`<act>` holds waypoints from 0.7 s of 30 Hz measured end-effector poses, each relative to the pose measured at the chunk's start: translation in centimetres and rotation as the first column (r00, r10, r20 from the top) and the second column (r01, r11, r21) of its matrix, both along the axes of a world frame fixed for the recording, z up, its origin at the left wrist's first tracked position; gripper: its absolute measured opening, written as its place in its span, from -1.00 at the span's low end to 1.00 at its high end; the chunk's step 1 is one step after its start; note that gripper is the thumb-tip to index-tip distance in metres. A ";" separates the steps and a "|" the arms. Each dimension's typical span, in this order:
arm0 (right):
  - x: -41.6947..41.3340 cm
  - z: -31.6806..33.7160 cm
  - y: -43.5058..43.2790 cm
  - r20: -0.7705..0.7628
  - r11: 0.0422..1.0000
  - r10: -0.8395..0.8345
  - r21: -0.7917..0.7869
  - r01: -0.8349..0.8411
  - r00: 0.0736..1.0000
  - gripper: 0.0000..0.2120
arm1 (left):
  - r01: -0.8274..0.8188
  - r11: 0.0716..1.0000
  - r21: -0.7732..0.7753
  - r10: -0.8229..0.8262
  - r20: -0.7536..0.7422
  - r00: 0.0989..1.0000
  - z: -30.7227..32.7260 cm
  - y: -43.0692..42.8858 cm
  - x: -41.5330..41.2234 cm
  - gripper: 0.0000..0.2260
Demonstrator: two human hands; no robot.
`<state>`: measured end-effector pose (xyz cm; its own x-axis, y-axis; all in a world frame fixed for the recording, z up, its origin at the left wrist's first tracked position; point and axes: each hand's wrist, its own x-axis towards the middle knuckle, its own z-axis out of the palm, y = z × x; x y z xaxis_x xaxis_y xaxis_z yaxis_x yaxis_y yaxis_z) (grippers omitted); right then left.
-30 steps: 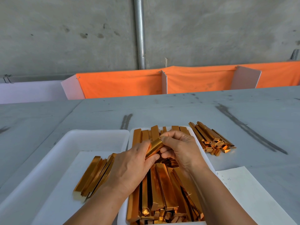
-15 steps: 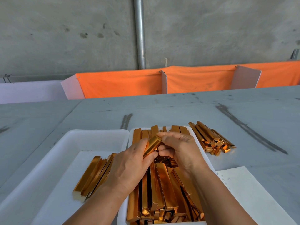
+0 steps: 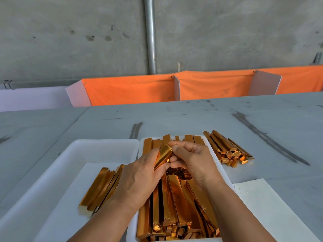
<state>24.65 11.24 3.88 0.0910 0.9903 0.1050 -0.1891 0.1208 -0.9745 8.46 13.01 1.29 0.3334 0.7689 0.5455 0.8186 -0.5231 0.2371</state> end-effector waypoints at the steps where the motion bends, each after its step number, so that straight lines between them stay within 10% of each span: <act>1: -0.1 0.0 0.0 0.014 1.000 0.000 0.016 0.000 1.000 -0.81 | -0.009 1.000 0.002 0.009 0.002 1.000 0.0 0.0 0.0 -0.40; 21: -1.0 -0.8 0.4 0.148 0.991 -0.133 0.053 0.126 0.980 -0.84 | -0.027 0.999 0.039 0.029 -0.046 0.999 0.1 0.0 0.0 -0.45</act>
